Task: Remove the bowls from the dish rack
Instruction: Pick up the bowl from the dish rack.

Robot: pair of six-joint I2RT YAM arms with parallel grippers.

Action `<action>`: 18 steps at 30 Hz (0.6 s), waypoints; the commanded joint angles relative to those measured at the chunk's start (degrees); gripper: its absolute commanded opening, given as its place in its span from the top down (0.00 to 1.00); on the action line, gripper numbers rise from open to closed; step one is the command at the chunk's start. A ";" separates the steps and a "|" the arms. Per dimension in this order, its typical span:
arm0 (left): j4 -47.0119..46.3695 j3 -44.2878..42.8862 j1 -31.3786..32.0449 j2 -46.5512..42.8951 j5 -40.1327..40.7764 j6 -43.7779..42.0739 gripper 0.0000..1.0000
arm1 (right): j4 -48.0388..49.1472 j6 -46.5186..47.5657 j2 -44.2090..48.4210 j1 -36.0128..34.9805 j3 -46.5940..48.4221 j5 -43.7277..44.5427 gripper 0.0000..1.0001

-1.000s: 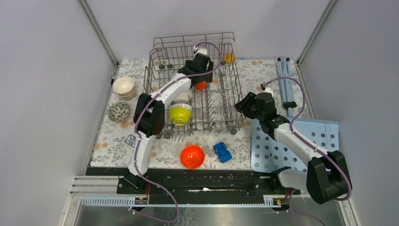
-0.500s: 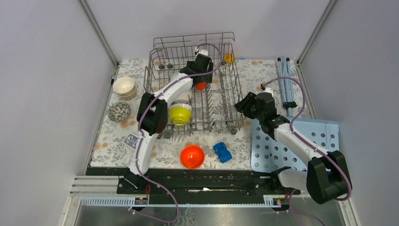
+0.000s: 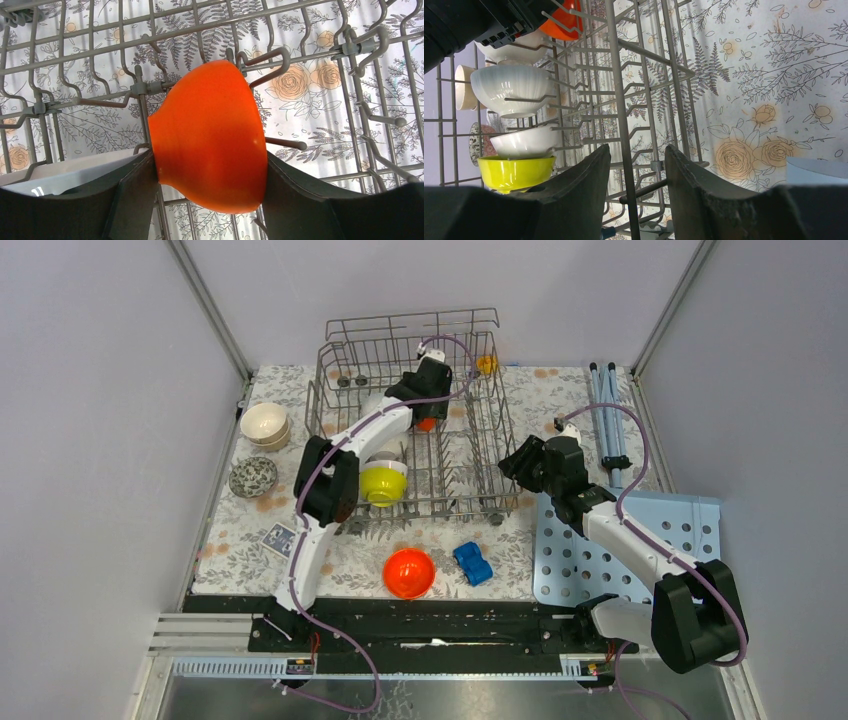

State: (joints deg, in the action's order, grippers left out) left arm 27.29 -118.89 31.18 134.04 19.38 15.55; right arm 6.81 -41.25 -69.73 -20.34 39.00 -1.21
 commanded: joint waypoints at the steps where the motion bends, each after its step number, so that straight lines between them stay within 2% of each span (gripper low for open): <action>1: -2.68 0.13 1.54 -0.52 1.07 -0.82 0.36 | 0.39 -0.35 0.65 -0.77 -0.24 -3.31 0.49; 10: -6.84 3.25 2.95 -4.62 5.64 -2.40 0.56 | 0.41 -0.34 1.08 -0.80 -0.31 -3.36 0.50; 18: -10.77 7.18 3.83 -9.20 8.61 -2.19 0.68 | 0.25 -0.40 1.69 -0.80 -0.54 -3.25 0.50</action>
State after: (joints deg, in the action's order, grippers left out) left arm 21.82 -112.60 33.63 130.85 25.78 13.39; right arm 6.81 -41.25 -69.65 -20.34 38.92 -1.19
